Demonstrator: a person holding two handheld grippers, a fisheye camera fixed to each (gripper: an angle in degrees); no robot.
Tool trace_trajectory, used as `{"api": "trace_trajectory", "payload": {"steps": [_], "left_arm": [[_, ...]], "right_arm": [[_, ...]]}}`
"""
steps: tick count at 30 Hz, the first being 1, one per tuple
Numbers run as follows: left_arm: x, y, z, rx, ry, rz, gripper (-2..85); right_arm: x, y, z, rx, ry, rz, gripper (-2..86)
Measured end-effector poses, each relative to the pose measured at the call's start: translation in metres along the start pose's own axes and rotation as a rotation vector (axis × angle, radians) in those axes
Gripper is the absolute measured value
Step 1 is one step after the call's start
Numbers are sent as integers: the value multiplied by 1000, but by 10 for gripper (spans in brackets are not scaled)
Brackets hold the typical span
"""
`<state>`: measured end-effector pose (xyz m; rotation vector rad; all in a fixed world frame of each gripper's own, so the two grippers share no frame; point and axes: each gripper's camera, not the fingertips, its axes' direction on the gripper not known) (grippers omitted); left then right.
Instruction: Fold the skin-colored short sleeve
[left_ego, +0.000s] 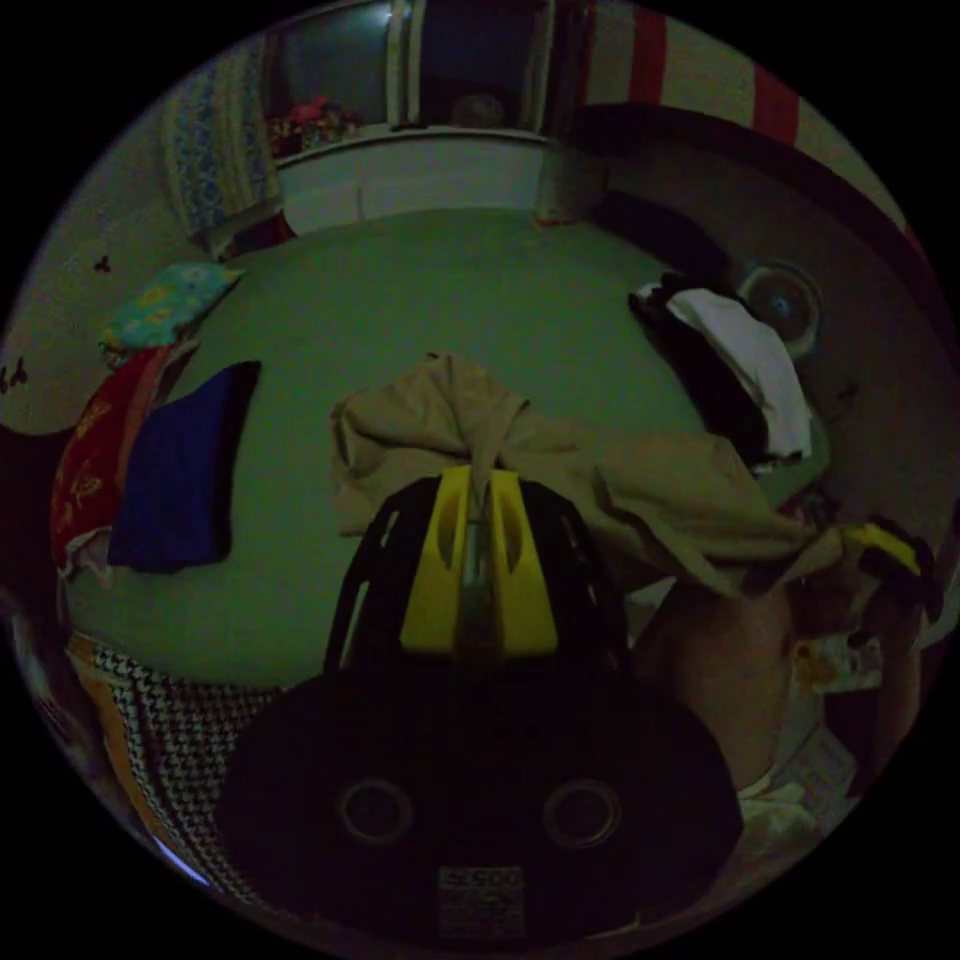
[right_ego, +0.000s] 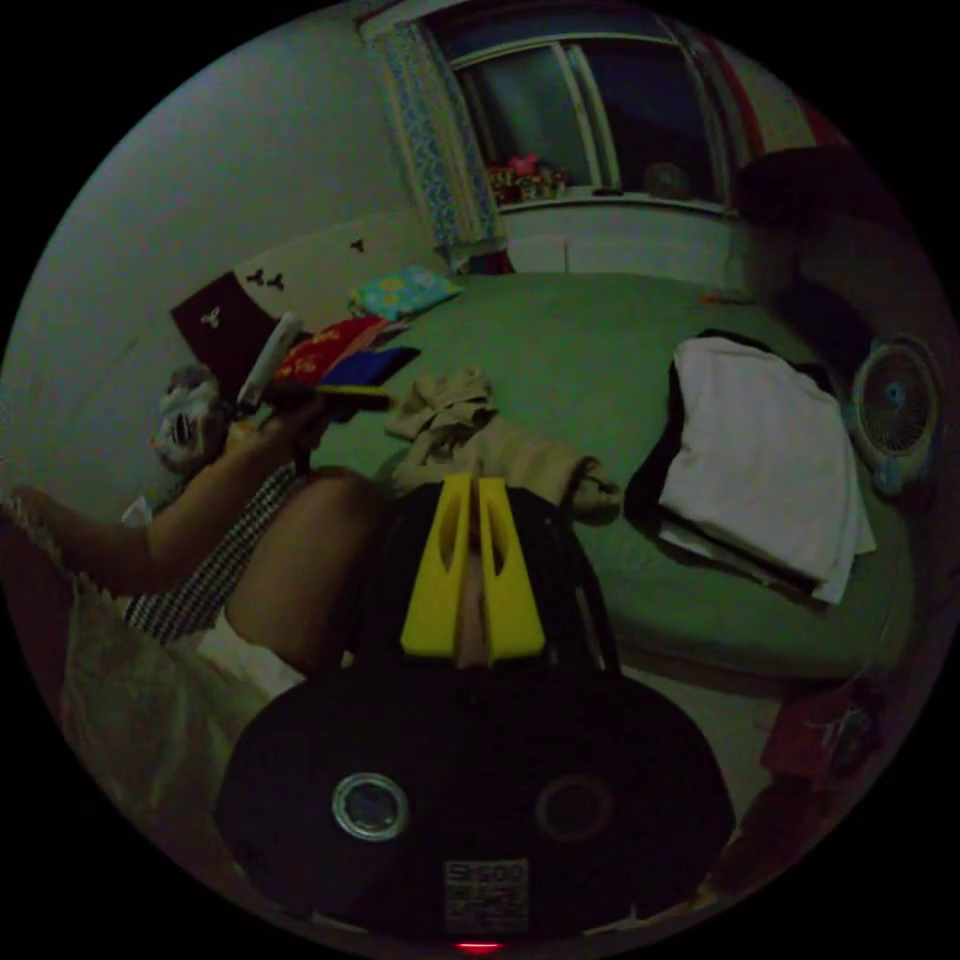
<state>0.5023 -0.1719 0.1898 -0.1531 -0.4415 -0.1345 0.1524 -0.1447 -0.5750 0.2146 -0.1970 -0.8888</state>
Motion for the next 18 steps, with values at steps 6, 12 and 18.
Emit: {"api": "trace_trajectory", "payload": {"steps": [6, 12, 18], "left_arm": [[0, -37, 16, -105, 45, 130, 135], [-14, -70, 65, -303, 104, 250, 182], [-31, -92, 84, -255, 200, 171, 139]], "right_arm": [[16, -46, -19, 96, 38, 47, -14], [33, -84, -6, 118, 82, 82, -17], [41, -116, 28, 84, 129, 70, -17]]}}
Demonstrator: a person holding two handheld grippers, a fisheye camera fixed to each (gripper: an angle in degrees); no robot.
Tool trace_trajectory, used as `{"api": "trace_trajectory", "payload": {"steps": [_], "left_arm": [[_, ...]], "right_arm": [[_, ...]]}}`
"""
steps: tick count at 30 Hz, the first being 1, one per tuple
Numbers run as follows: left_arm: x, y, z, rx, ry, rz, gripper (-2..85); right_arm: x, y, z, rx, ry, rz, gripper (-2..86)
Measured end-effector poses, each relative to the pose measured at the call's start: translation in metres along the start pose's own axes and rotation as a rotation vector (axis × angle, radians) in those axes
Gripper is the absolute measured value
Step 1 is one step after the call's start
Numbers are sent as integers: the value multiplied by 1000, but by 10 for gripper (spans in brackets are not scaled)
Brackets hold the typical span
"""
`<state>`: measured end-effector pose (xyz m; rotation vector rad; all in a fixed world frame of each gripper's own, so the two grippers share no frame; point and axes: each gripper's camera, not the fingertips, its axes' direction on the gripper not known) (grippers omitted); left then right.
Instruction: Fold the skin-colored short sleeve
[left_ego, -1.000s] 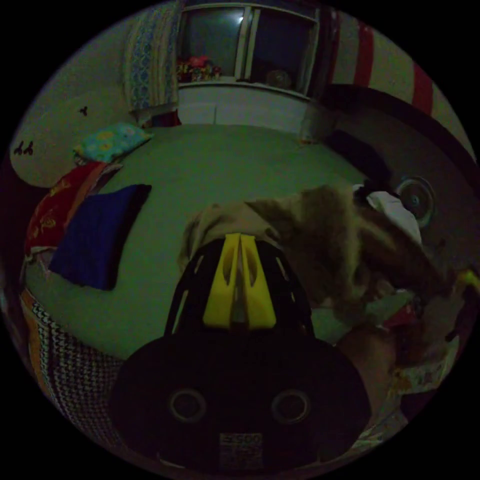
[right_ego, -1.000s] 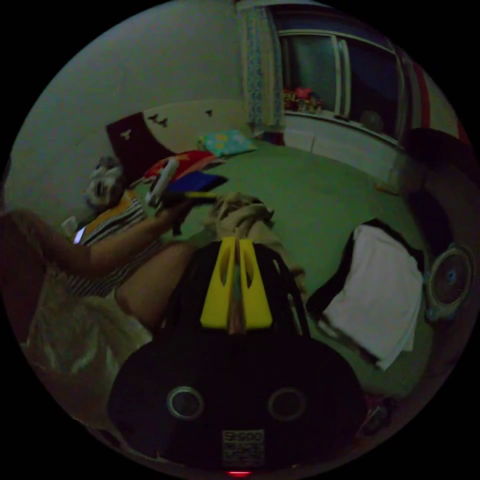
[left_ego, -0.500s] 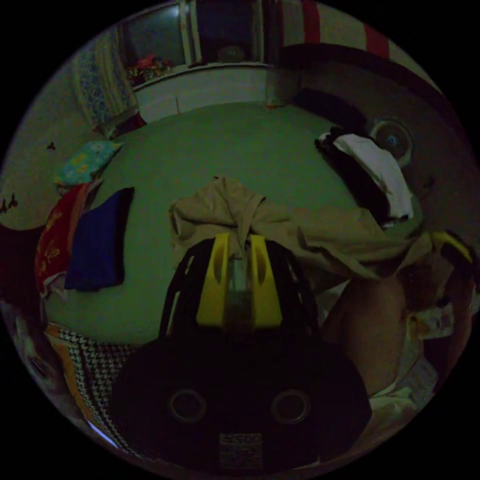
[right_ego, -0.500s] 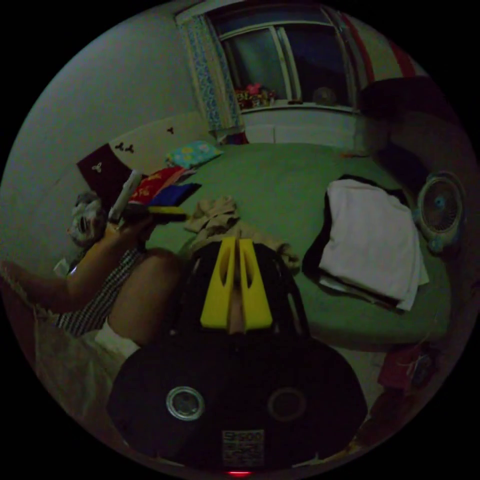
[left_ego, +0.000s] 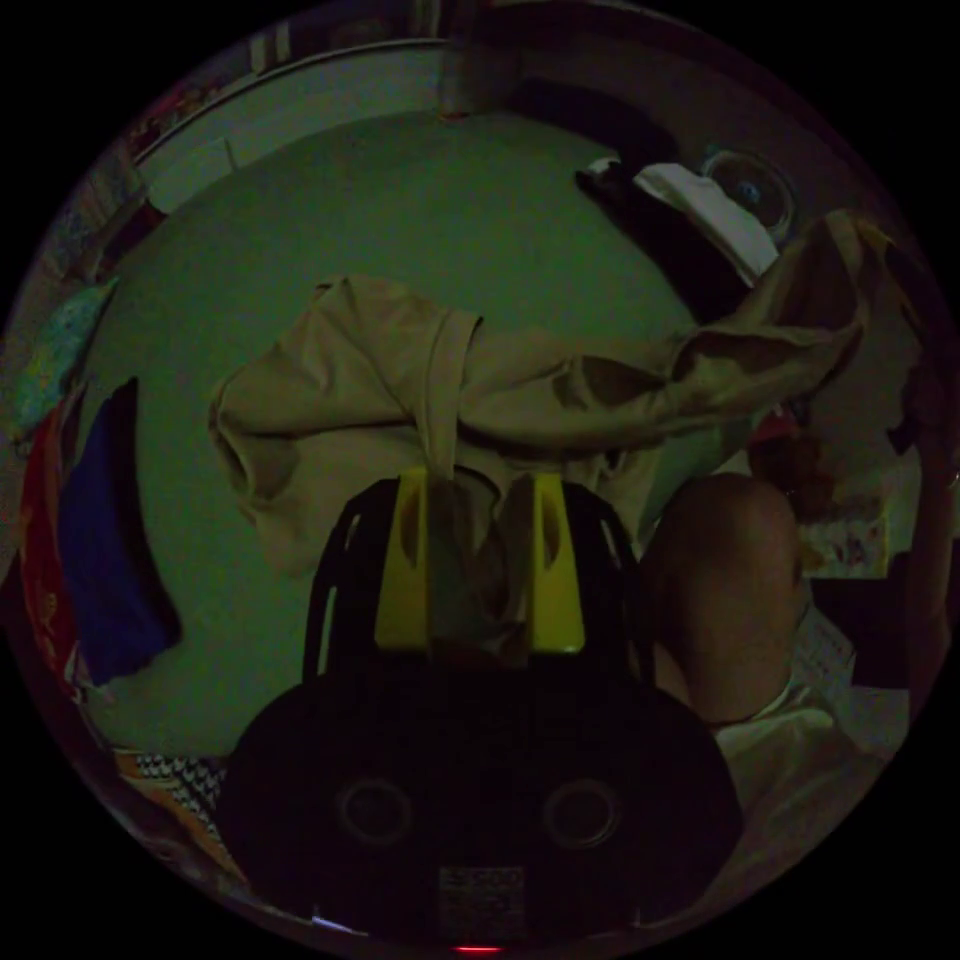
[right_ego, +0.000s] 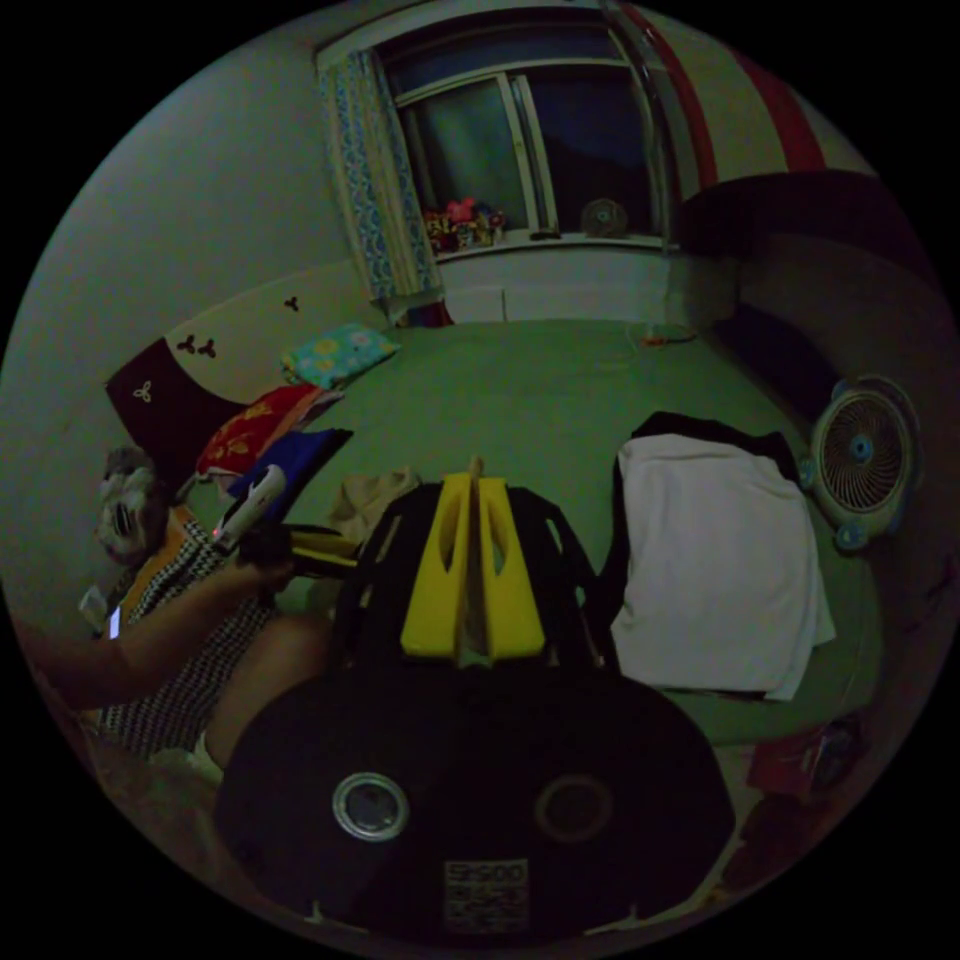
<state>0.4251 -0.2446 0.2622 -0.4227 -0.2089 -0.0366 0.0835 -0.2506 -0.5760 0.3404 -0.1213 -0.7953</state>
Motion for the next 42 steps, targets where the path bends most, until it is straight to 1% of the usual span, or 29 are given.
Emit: {"api": "trace_trajectory", "payload": {"steps": [4, 6, 8, 11, 13, 14, 16, 18, 24, 27, 29, 31, 34, 35, 37, 38, 40, 42], "left_arm": [[-12, -11, 4, 4, -12, -19, 99], [-20, -15, -2, 21, -67, -29, 65], [-26, -15, -12, 55, -95, -21, 53], [-44, -15, -38, 116, -196, -50, 47], [-59, -17, -56, 163, -202, -74, 45], [-70, -19, -68, 186, -226, -94, 44], [-86, -23, -85, 204, -291, -117, 43], [-110, -32, -111, 222, -399, -141, 42], [-185, -49, -184, 270, -639, -232, 41], [-220, -54, -215, 305, -695, -273, 42], [-239, -57, -227, 331, -663, -286, 43], [-257, -61, -229, 341, -616, -310, 44], [-281, -69, -204, 276, -591, -336, 51], [-291, -71, -189, 236, -562, -351, 62], [-306, -71, -165, 156, -477, -363, 87], [-315, -68, -150, 117, -436, -376, 103], [-325, -61, -132, 75, -425, -379, 111], [-332, -47, -118, 34, -422, -361, 120]], "right_arm": [[0, -12, 24, -19, 27, -7, -17], [1, -16, 33, -23, 58, -13, -17], [4, -21, 41, -22, 100, -3, -17], [12, -32, 55, -12, 232, 34, -17], [18, -44, 68, -6, 397, 58, -17], [19, -48, 71, -3, 436, 54, -17], [22, -61, 83, -6, 573, 21, -17], [27, -70, 92, -26, 617, 29, -17], [40, -81, 108, -56, 677, 105, -17], [34, -75, 114, -87, 654, 92, -17], [28, -69, 120, -124, 591, 97, -17], [15, -59, 146, -243, 471, 68, -16], [-11, -42, 199, -409, 385, -60, -15], [-16, -38, 211, -444, 380, -84, -15], [-29, -25, 258, -579, 365, -152, -4], [-32, -23, 268, -604, 354, -169, 1], [-43, -19, 298, -664, 310, -231, 23], [-50, -22, 311, -665, 267, -272, 45]]}}
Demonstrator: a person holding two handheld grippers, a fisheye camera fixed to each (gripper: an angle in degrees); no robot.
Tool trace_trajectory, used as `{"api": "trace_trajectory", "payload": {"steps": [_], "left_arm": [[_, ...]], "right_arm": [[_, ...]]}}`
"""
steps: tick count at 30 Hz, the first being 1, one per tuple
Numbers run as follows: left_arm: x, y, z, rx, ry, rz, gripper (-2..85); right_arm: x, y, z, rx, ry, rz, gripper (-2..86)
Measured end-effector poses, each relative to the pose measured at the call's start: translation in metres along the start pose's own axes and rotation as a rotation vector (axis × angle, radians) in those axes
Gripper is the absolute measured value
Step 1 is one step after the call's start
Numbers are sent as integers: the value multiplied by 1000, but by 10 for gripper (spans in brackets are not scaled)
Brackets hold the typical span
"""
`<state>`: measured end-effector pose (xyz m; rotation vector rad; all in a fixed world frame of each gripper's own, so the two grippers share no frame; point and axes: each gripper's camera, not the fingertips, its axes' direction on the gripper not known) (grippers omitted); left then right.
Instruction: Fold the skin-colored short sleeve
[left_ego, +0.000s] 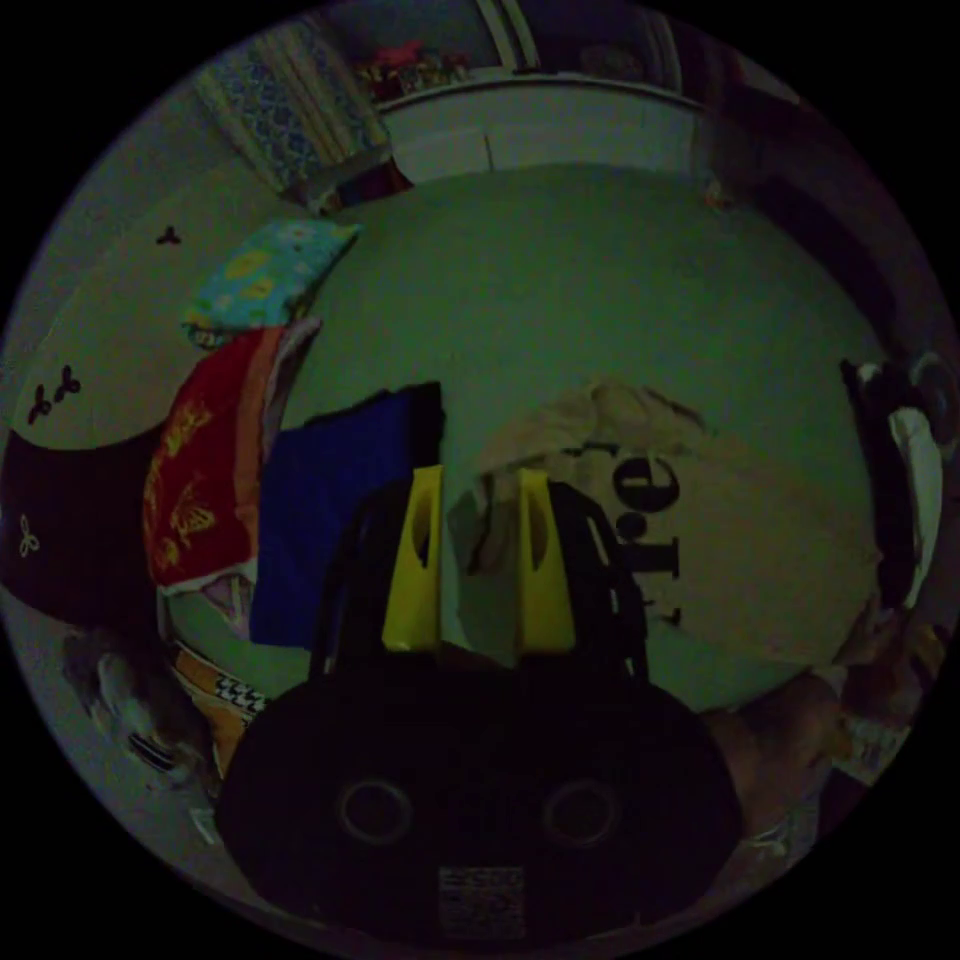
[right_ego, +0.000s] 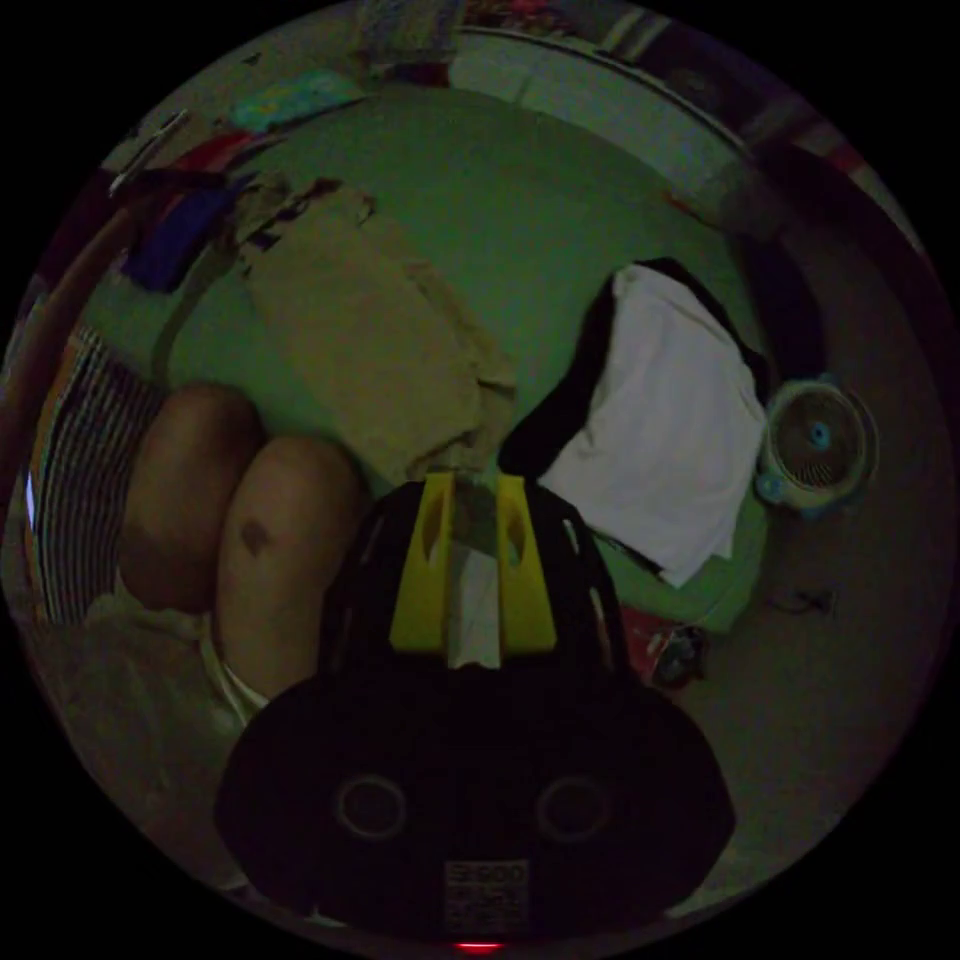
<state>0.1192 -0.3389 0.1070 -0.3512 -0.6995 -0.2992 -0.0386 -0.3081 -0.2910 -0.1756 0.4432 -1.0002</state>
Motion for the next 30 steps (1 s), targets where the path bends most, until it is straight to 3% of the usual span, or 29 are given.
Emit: {"api": "trace_trajectory", "payload": {"steps": [7, 19, 25, 30], "left_arm": [[-20, 45, 21, 4, 146, 29, 139], [-72, 39, 71, 16, 249, -138, 184], [-77, 33, 93, 16, 278, -175, 171], [-74, 38, 76, 89, 255, -77, 61]], "right_arm": [[-17, -87, 9, 271, -141, -81, 99], [-109, -351, 114, 359, -293, -149, 122], [-154, -411, 183, 210, -146, -205, 110], [-157, -395, 171, 333, -32, -298, 13]]}}
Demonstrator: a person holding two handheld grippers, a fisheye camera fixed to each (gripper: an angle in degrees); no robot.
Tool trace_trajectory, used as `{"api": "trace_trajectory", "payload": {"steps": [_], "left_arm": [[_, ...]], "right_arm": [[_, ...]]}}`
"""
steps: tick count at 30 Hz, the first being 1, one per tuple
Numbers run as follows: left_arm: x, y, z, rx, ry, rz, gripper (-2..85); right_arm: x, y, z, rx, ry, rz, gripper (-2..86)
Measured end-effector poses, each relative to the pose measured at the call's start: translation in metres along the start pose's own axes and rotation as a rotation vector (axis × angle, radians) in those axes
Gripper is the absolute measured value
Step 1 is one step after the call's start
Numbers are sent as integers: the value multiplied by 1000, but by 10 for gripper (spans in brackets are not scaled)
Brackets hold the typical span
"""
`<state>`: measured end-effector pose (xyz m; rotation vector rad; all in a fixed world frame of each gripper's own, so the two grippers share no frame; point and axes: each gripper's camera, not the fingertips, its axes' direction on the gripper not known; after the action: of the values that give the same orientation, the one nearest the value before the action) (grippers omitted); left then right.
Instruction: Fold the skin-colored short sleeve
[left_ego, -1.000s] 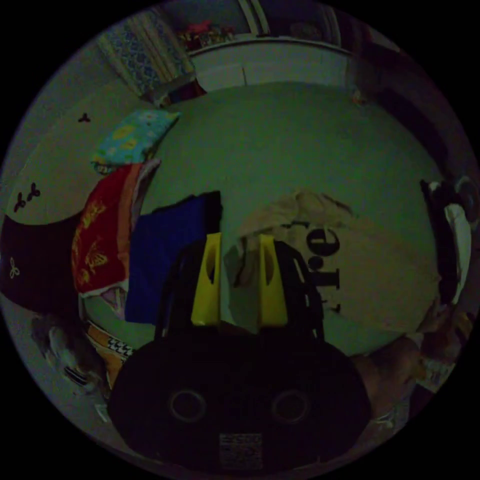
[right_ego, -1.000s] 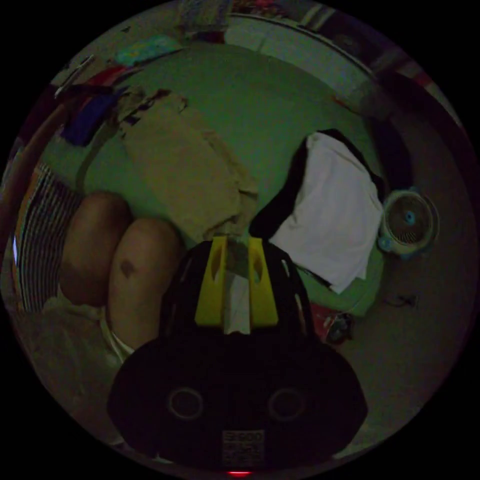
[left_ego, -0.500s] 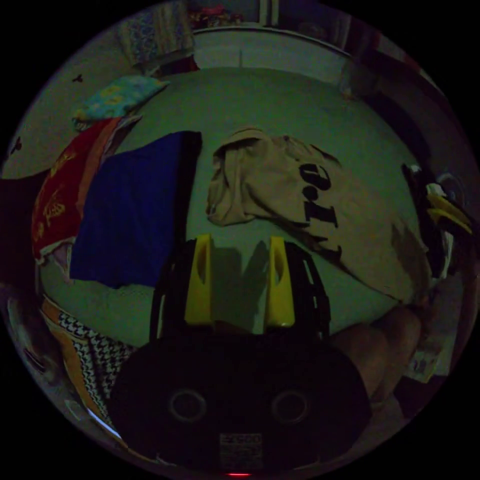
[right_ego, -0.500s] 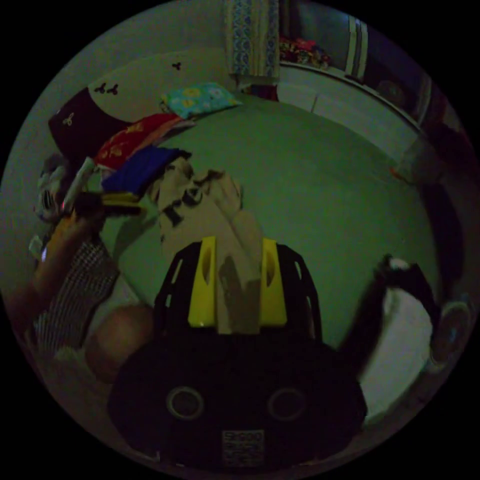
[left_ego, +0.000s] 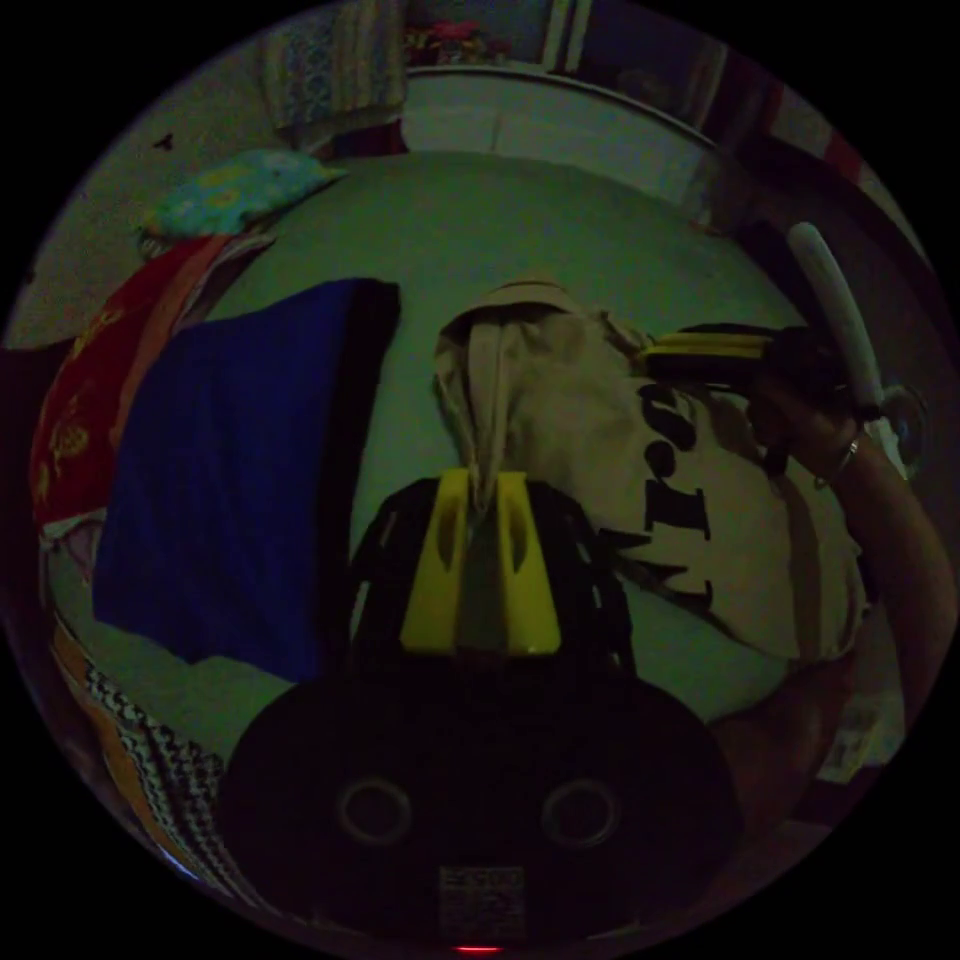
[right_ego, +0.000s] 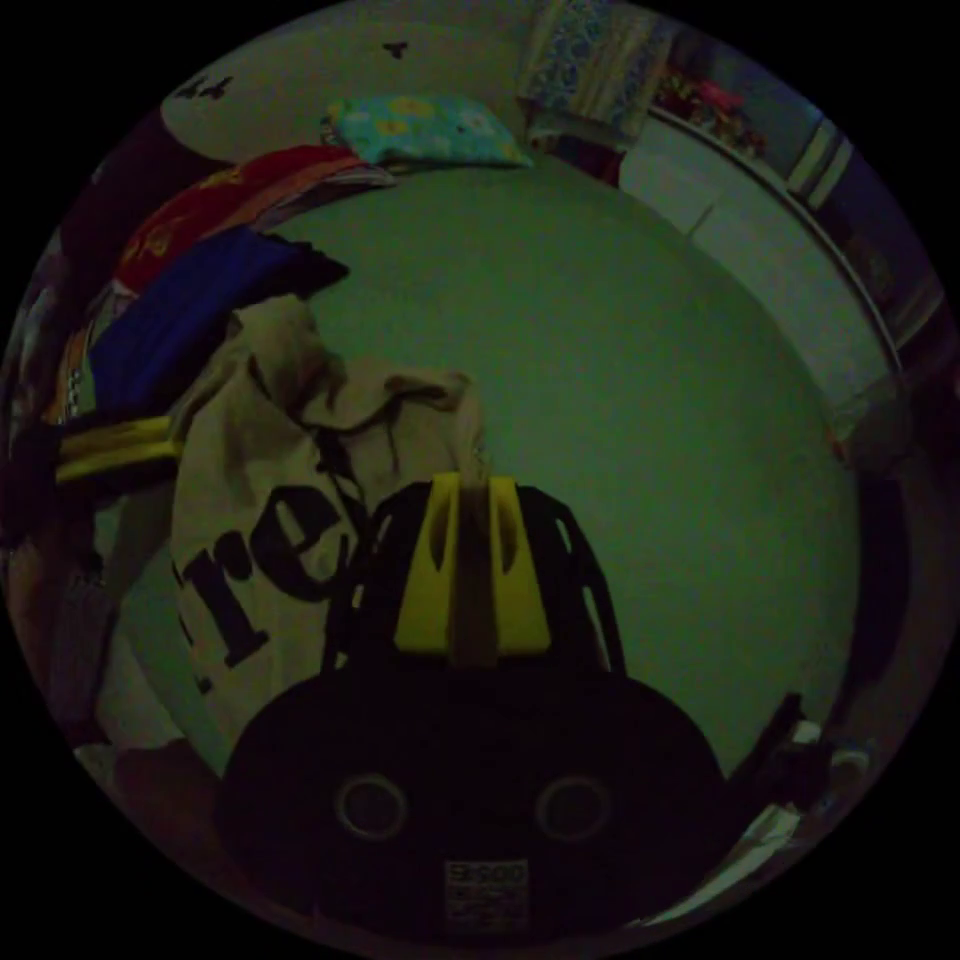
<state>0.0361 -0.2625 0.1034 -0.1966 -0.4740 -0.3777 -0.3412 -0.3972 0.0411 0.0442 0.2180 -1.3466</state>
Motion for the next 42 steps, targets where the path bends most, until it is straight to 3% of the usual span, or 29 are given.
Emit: {"api": "trace_trajectory", "payload": {"steps": [5, 10, 13, 17, 24, 27, 35, 38, 42], "left_arm": [[9, -32, -44, 92, 5, 84, 53], [25, -109, -82, 156, -58, 53, 54], [44, -140, -91, 162, -199, 10, 55], [78, -120, -94, 184, -104, 38, 49], [143, 11, -72, 53, 52, 247, 64], [163, 72, -71, -15, 124, 277, 64], [196, 169, -112, -30, 158, 259, 62], [211, 192, -134, -11, 172, 257, 63], [234, 227, -172, 29, 178, 281, 63]], "right_arm": [[63, -8, -56, 78, 152, 84, 1], [176, -23, -99, 49, 485, 411, 3], [224, -1, -102, -43, 598, 650, 27], [235, 52, -99, -21, 477, 718, 72], [123, 195, -83, -58, 14, 324, 129], [66, 253, -92, -51, -86, 183, 127], [20, 315, -94, -81, -134, 183, 100], [6, 325, -91, -132, -52, 156, 31], [7, 347, -150, -14, -37, 313, -12]]}}
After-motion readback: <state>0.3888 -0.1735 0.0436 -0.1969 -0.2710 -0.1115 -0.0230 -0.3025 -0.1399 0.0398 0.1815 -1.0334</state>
